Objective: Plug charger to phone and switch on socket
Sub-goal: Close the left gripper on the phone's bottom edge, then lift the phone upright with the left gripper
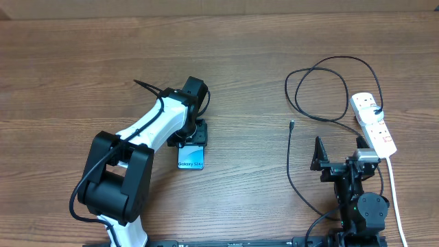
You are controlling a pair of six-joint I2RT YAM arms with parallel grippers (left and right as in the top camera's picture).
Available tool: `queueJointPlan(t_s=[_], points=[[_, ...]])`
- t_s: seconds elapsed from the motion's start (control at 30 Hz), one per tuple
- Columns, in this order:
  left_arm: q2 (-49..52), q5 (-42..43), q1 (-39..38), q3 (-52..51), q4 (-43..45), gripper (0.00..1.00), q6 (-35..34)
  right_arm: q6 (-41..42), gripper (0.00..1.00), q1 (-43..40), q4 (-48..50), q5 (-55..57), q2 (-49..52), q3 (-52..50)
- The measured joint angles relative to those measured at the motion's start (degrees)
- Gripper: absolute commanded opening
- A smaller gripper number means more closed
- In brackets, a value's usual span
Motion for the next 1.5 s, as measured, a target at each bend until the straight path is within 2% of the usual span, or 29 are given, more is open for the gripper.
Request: queueJointPlan(t_s=[0.57, 1.5], points=[[0.00, 3.06, 0.00, 1.42, -3.96, 0.46, 0.00, 0.00, 1.00, 0.00, 0.00, 0.02, 0.00, 0.00], [0.09, 3.67, 0.00, 27.23, -27.52, 0.41, 1.53, 0.02, 1.00, 0.00, 0.02, 0.00, 0.00, 0.00]])
